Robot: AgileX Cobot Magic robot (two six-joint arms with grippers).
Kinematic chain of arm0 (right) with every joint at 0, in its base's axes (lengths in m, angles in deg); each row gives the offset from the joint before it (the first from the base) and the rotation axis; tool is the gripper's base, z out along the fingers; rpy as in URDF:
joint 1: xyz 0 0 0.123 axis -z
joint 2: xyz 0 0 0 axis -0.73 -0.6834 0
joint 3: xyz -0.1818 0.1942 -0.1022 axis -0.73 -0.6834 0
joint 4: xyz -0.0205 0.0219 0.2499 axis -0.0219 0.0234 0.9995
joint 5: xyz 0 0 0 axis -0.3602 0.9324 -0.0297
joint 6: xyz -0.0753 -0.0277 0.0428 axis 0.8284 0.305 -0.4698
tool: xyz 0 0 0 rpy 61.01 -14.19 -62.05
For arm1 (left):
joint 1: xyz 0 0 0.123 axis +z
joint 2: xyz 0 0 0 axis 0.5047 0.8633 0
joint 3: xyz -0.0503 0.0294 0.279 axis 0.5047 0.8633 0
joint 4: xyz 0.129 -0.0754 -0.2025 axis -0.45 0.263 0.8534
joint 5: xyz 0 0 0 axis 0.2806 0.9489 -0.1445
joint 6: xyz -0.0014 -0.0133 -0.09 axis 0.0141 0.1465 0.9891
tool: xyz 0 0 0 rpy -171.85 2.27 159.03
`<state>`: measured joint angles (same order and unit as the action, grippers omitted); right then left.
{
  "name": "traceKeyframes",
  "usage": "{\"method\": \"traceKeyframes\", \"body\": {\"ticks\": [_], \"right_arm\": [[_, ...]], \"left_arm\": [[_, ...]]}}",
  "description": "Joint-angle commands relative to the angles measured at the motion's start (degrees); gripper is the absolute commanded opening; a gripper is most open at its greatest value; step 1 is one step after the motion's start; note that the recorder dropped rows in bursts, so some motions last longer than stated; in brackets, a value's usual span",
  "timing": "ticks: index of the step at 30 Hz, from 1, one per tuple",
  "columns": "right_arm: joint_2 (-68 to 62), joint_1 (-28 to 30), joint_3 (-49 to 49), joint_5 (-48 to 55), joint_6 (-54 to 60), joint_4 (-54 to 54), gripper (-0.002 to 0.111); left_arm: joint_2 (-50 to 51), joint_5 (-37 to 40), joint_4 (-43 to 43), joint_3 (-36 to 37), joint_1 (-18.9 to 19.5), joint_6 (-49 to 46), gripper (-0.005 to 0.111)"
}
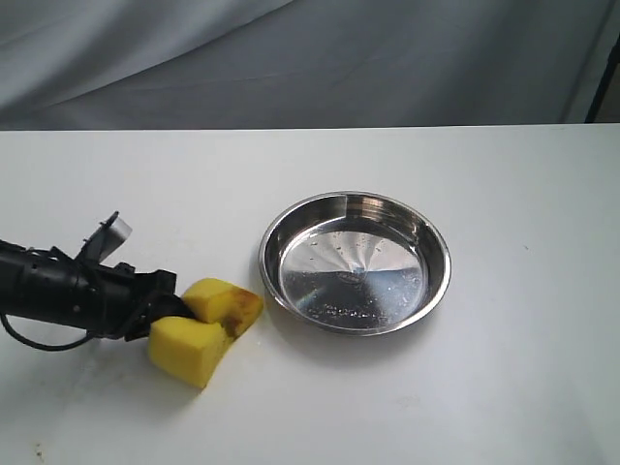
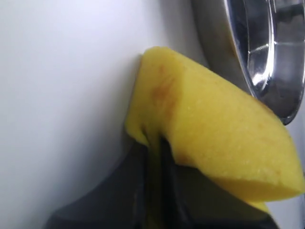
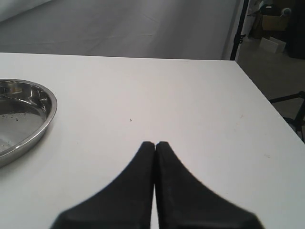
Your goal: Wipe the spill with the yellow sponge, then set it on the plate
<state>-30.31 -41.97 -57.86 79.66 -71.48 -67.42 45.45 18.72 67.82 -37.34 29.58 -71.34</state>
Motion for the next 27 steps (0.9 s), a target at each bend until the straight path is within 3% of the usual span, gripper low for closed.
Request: {"method": "traceKeyframes", "body": {"ticks": [1, 9, 19, 27], "right_arm": [[0.3, 0.2, -0.2, -0.1, -0.1, -0.6, 0.0], [0.3, 0.2, -0.2, -0.1, -0.1, -0.6, 0.0], [0.3, 0.2, -0.2, -0.1, -0.1, -0.6, 0.0], [0.3, 0.2, -0.2, -0.1, -0.1, -0.6, 0.0]], "left_arm": [[1.0, -9.8, -7.3, -0.2, 5.7, 1.4, 0.0], [0.9, -8.3, -17.4, 0.2, 14.8, 9.2, 0.0], [0.7, -12.2, -18.5, 4.1, 23.8, 10.1, 0.0], [-7.1, -22.8, -17.7, 5.4, 26.0, 9.4, 0.0]]}}
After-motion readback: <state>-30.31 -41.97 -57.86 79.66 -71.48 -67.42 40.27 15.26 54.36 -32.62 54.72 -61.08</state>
